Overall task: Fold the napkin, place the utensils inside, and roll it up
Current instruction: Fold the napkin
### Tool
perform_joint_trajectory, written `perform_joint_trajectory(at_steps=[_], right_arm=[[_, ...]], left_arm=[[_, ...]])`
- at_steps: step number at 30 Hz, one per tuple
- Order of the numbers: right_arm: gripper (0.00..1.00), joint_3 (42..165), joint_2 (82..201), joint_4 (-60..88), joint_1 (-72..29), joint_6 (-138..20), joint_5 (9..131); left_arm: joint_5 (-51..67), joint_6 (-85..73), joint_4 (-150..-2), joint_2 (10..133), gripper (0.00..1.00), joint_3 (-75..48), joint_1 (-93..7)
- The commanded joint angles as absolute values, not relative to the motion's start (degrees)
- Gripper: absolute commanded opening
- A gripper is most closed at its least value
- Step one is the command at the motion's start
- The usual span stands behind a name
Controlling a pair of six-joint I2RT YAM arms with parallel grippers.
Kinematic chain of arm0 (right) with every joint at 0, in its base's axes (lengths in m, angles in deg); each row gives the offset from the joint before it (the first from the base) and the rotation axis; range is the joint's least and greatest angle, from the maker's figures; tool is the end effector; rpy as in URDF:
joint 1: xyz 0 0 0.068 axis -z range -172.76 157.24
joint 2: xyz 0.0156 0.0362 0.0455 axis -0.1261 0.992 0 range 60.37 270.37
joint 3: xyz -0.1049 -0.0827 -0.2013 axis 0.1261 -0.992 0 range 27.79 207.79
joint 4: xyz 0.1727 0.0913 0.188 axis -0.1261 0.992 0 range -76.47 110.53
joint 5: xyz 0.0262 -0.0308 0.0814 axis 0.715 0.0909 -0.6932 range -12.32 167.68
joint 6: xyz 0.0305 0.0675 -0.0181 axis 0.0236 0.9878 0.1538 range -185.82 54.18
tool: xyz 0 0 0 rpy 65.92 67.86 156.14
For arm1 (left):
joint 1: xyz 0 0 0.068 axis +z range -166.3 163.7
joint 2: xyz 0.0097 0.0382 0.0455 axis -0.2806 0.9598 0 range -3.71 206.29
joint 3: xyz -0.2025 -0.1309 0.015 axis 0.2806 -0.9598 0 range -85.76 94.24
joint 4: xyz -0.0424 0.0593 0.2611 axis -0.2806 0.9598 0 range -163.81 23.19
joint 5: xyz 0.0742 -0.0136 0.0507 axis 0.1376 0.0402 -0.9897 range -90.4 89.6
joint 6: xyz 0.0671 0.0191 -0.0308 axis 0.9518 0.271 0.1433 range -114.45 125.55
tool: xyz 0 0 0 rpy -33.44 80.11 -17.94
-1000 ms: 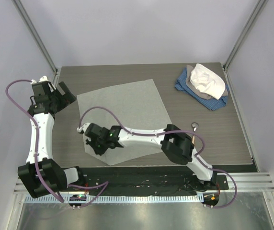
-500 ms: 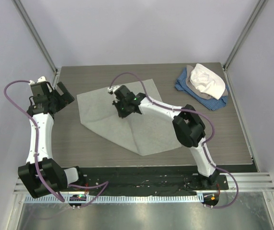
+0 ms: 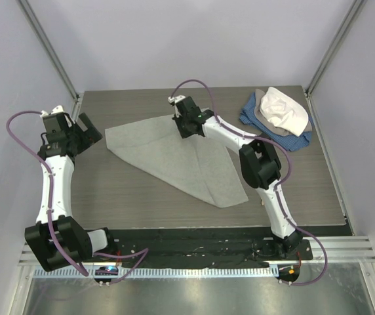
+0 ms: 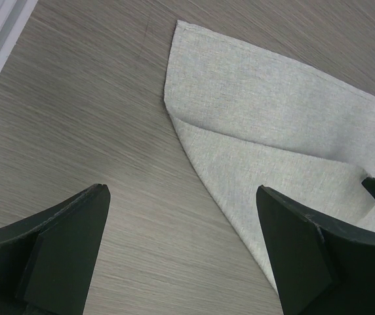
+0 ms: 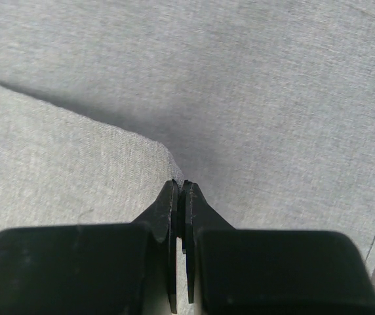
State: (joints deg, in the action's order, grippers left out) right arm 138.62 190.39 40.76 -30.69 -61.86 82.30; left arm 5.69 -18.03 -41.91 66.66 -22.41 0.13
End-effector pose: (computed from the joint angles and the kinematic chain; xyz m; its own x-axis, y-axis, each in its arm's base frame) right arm 0.4174 0.3188 0.1633 -0.6093 -0.3875 -0.6918 -0.5280 0.8492 -0.0106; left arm 0.2998 0.0812 0.2731 -0.4715 -0.5536 -0.6864 -0.4262 0.8245 -0.3722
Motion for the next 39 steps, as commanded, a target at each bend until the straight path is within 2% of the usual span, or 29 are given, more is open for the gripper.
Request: perform_joint_trajectory(at_steps=[1, 23, 39], right_arm=[[0.01, 144.2, 193.0, 38.8, -29.1, -63.4, 84.5], [0.01, 154.1, 200.6, 36.3, -23.4, -63.8, 90.8], [0.01, 159.3, 205.6, 32.6, -20.3, -62.3, 90.3]], left_arm=[[6.5, -17.7, -44.7, 66.8, 1.00, -22.6, 0.5], [7.4, -18.1, -44.8, 67.7, 1.00, -22.7, 0.5], [7.9, -18.2, -44.8, 68.1, 1.00, -22.7, 0.5]])
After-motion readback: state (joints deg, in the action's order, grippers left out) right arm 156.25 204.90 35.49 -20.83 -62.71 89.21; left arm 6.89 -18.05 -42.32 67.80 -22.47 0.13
